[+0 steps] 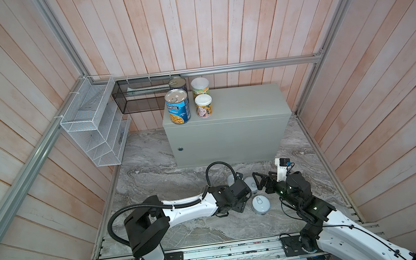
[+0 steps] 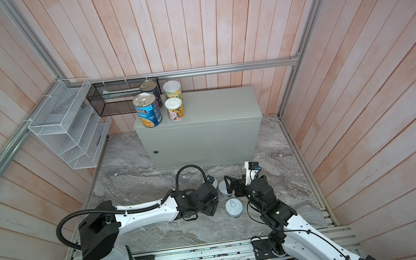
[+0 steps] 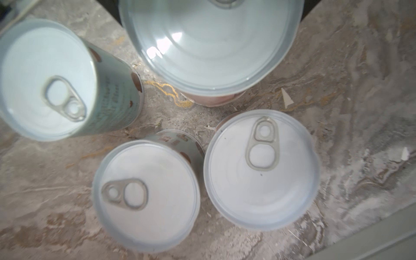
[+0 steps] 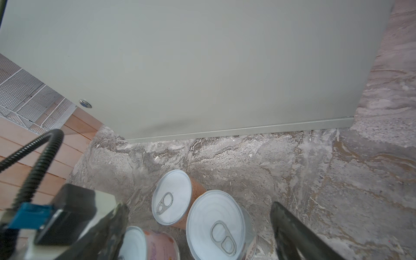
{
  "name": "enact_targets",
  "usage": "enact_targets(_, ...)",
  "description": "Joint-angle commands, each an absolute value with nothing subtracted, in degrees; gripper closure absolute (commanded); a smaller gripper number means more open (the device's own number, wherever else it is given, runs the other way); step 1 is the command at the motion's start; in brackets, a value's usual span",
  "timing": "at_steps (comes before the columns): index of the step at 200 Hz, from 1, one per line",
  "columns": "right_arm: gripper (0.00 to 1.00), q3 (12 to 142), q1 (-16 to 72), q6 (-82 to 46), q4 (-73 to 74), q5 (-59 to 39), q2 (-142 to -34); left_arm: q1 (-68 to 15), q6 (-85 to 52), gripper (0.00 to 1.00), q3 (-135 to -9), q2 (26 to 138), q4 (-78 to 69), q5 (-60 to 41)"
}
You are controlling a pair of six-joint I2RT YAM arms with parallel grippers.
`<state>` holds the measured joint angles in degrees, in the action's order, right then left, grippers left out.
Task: Place and organize the canned foods onto the counter
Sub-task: 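Close the left gripper on the pink can nearest the robot and lift it, then carry the pink can with the left gripper toward the approaching right gripper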
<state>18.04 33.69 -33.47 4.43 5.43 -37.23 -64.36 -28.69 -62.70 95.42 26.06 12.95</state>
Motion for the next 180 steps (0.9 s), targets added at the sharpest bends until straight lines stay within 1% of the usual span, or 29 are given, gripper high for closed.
enact_targets(1,0.03,19.16,33.64,-30.22,5.95,2.62,-37.85,-61.81,-28.04,0.42,-62.20,89.19,25.30,10.62)
enact_targets(31,0.03,20.99,35.03,-25.68,6.89,0.14,-39.01,-57.26,-28.48,0.44,-59.99,82.90,25.53,5.87)
enact_targets(56,0.03,21.05,37.24,-22.52,9.72,-1.74,-39.50,-55.20,-28.30,0.45,-59.67,79.02,27.87,5.04)
enact_targets(59,0.03,21.09,37.54,-22.16,10.05,-1.96,-39.59,-53.36,-28.30,0.45,-59.72,78.70,28.19,4.95)
enact_targets(69,0.03,21.24,38.72,-21.14,11.06,-2.36,-39.93,-52.17,-28.52,0.45,-59.85,77.59,29.40,4.29)
enact_targets(81,0.04,21.57,41.00,-19.48,12.27,-2.14,-40.29,-51.36,-29.15,0.45,-59.91,76.30,30.41,3.34)
enact_targets(107,0.04,23.60,48.88,-13.92,13.42,2.30,-41.62,-49.98,-30.71,0.45,-59.94,73.31,31.06,0.39)
enact_targets(138,0.04,23.63,56.02,-8.33,19.36,2.48,-42.71,-47.60,-29.65,0.45,-61.81,71.47,32.27,-4.94)
enact_targets(161,0.04,22.63,57.13,-5.59,25.06,1.50,-43.81,-45.62,-27.30,0.45,-63.78,71.32,34.24,-7.00)
enact_targets(180,0.04,24.38,57.13,-3.14,25.52,1.42,-46.83,-42.84,-25.44,0.45,-65.08,71.98,35.75,-11.02)
